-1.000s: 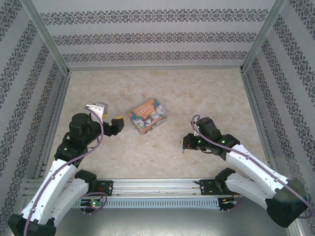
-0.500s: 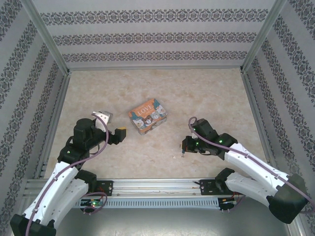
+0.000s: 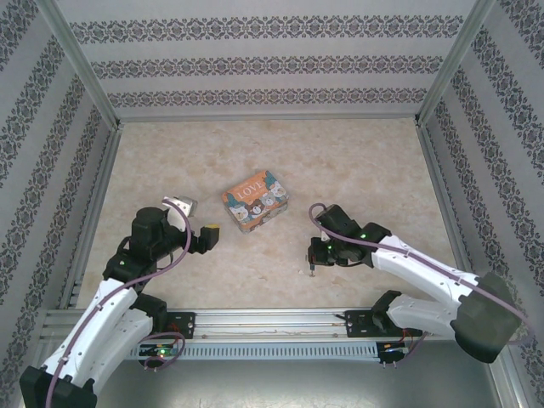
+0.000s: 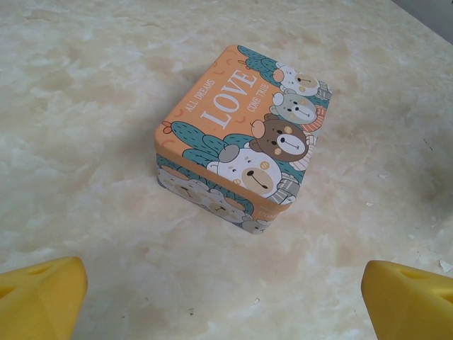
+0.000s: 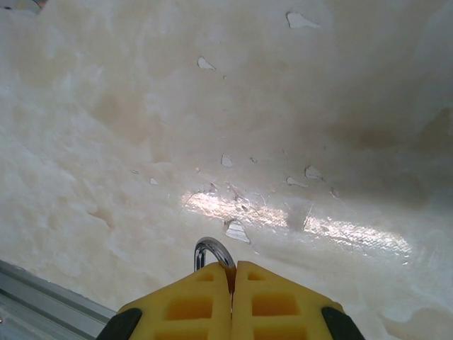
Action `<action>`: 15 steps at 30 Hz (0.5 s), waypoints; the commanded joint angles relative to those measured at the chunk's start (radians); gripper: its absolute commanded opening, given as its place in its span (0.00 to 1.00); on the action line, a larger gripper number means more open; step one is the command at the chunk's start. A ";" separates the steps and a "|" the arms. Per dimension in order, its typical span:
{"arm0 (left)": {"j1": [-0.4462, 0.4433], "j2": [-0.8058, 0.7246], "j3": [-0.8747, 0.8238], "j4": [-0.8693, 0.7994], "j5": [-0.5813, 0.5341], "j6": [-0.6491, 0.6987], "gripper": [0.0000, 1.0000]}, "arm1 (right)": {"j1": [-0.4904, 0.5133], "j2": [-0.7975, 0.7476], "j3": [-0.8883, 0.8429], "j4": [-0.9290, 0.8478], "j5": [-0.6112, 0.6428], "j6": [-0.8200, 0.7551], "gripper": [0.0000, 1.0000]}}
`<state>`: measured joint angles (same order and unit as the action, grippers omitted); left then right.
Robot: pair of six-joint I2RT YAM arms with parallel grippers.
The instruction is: Unlock the padlock with the key
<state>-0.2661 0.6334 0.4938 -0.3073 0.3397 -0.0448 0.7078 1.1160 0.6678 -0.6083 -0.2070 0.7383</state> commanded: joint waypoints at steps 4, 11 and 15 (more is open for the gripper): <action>0.014 0.022 -0.006 0.023 0.008 0.039 0.99 | 0.032 0.074 0.033 0.034 -0.001 0.009 0.00; 0.014 0.025 -0.005 0.019 0.000 0.043 0.99 | 0.050 0.142 0.030 0.079 -0.018 0.001 0.00; 0.014 0.025 -0.005 0.017 -0.005 0.045 0.99 | 0.054 0.175 0.030 0.089 -0.024 -0.008 0.00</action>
<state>-0.2661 0.6613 0.4938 -0.3073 0.3393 -0.0284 0.7509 1.2739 0.6743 -0.5358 -0.2195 0.7361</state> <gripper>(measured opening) 0.993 0.047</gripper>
